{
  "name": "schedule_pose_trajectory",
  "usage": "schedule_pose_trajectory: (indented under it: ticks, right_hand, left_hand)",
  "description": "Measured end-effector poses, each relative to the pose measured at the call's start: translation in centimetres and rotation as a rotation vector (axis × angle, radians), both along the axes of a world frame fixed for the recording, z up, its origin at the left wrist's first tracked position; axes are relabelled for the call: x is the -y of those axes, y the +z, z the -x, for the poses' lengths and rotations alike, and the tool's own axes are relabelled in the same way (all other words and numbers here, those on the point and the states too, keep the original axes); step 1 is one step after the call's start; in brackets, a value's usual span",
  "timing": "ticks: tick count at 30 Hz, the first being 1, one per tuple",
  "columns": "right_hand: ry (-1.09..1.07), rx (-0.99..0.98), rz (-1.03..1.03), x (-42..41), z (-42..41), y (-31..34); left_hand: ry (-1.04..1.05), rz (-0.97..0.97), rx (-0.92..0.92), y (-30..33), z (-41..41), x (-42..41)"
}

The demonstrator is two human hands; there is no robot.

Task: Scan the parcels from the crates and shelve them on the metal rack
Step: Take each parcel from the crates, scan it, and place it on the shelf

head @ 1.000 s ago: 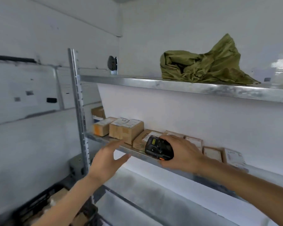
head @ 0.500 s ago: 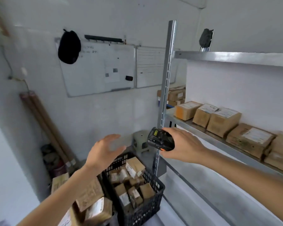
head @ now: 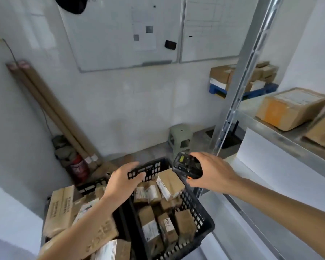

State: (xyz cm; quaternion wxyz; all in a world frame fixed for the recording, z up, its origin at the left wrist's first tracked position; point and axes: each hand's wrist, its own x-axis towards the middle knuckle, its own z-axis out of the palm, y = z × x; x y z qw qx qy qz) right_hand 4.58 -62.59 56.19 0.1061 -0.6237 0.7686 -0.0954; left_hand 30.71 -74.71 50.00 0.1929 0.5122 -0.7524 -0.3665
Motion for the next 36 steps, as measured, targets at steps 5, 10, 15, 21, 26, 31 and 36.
schedule_pose_trajectory:
  ticks: [5, 10, 15, 21, 26, 31, 36]
  right_hand:
    - [-0.030, 0.067, -0.099, 5.1, 3.1, -9.2]
    - [-0.058, 0.112, -0.203, 8.7, 5.0, -18.6]
    - [-0.091, 0.141, -0.268, 11.6, 6.9, -26.2]
    - [-0.091, 0.111, -0.300, 14.1, 9.1, -31.6]
    - [-0.076, 0.130, -0.312, 15.3, 9.7, -34.4]
    - [-0.044, 0.153, -0.303, 16.1, 9.7, -35.8]
    - [-0.065, 0.198, -0.269, 16.7, 10.0, -36.2]
  left_hand:
    - [0.075, -0.214, -0.037, -10.2, 4.1, 3.9]
    - [0.129, -0.399, -0.034, -19.9, 7.4, 6.6]
    - [0.136, -0.550, -0.068, -27.4, 10.2, 8.1]
    - [0.137, -0.614, -0.075, -33.2, 12.8, 8.5]
    - [0.142, -0.633, -0.052, -35.9, 14.6, 7.8]
    - [0.193, -0.738, -0.086, -37.3, 15.5, 7.4]
    - [0.285, -0.862, -0.188, -38.2, 16.1, 7.5]
